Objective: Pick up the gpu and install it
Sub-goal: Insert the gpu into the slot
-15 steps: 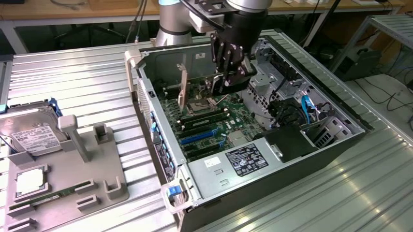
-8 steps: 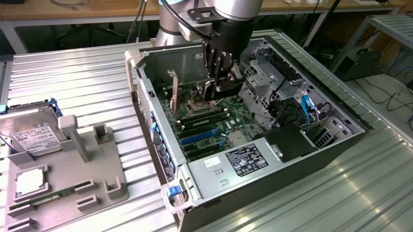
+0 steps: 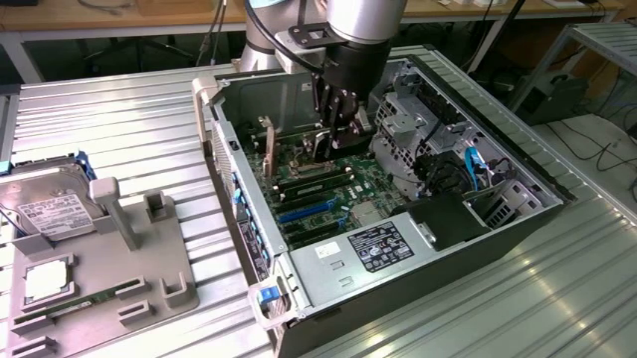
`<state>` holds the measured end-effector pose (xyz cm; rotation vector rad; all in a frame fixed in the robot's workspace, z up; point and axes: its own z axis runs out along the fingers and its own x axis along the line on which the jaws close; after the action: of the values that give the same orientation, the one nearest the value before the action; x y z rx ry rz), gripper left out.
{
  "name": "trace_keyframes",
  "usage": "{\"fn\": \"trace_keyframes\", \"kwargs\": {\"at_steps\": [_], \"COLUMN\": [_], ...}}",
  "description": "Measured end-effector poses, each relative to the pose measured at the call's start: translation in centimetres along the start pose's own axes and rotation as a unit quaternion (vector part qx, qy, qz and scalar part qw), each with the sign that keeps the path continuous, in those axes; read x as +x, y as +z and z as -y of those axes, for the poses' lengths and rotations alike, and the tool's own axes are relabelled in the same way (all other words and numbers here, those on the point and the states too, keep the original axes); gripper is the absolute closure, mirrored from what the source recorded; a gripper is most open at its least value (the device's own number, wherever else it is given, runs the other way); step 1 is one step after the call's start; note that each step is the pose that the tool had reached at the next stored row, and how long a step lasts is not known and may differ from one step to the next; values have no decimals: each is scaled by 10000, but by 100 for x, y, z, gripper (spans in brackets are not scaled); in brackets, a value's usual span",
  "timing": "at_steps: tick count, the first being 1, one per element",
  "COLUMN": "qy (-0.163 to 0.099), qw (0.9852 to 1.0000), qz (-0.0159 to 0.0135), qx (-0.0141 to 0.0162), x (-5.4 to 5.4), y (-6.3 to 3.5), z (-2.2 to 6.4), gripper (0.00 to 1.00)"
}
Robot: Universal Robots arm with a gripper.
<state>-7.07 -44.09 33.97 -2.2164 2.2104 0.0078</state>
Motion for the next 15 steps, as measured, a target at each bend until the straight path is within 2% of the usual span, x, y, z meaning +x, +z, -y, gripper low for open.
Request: {"fn": "trace_keyframes", "kwargs": {"at_steps": [5, 6, 10, 15], "qy": [2, 7, 180, 201], "qw": [10000, 10000, 9998, 9998], "qz": [-17, -18, -19, -20], "qx": [-1, 0, 1, 1], "x": [31, 31, 32, 54], "y": [58, 86, 162, 201], "z": [-20, -44, -50, -77], "gripper": [72, 72, 72, 72]}}
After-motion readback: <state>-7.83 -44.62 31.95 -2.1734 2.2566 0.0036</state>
